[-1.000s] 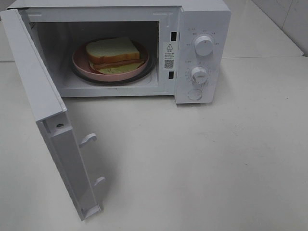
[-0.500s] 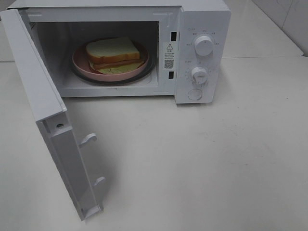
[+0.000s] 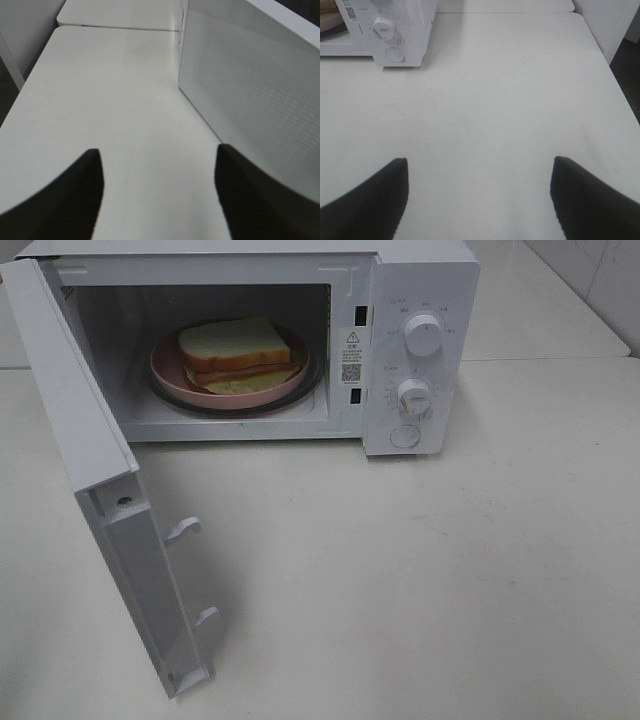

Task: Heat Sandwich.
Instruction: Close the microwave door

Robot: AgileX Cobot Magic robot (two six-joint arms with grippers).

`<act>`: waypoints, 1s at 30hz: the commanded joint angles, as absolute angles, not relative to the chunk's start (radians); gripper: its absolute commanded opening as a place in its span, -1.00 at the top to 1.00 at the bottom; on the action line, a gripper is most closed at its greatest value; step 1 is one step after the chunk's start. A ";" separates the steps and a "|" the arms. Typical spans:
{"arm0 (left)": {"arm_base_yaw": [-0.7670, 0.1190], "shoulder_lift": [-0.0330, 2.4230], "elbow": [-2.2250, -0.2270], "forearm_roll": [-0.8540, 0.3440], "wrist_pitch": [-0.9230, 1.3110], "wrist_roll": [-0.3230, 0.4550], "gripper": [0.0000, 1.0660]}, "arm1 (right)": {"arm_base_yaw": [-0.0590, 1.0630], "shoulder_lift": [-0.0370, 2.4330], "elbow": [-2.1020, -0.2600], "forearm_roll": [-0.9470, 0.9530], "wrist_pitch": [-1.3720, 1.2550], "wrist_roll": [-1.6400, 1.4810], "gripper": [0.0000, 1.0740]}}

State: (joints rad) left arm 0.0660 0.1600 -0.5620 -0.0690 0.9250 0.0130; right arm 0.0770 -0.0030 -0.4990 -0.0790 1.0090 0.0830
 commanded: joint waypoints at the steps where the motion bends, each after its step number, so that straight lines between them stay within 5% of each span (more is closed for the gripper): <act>1: 0.068 0.191 -0.554 -0.055 0.831 0.009 0.39 | 0.069 -0.031 -0.498 -0.075 0.995 0.076 -0.40; 2: 0.068 0.211 -0.534 -0.049 0.773 0.009 0.62 | 0.069 -0.031 -0.498 -0.075 0.995 0.076 -0.40; 6: 0.068 0.254 -0.482 -0.048 0.638 0.010 1.00 | 0.069 -0.031 -0.498 -0.075 0.995 0.076 -0.40; 30: 0.068 0.673 -0.180 -0.016 -0.307 0.017 1.00 | 0.069 -0.031 -0.498 -0.075 0.995 0.076 -0.40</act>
State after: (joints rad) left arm 0.0660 0.6500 -0.1850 -0.0280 -0.2350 0.0170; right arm 0.0770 -0.0030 -0.4990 -0.0790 1.0090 0.0830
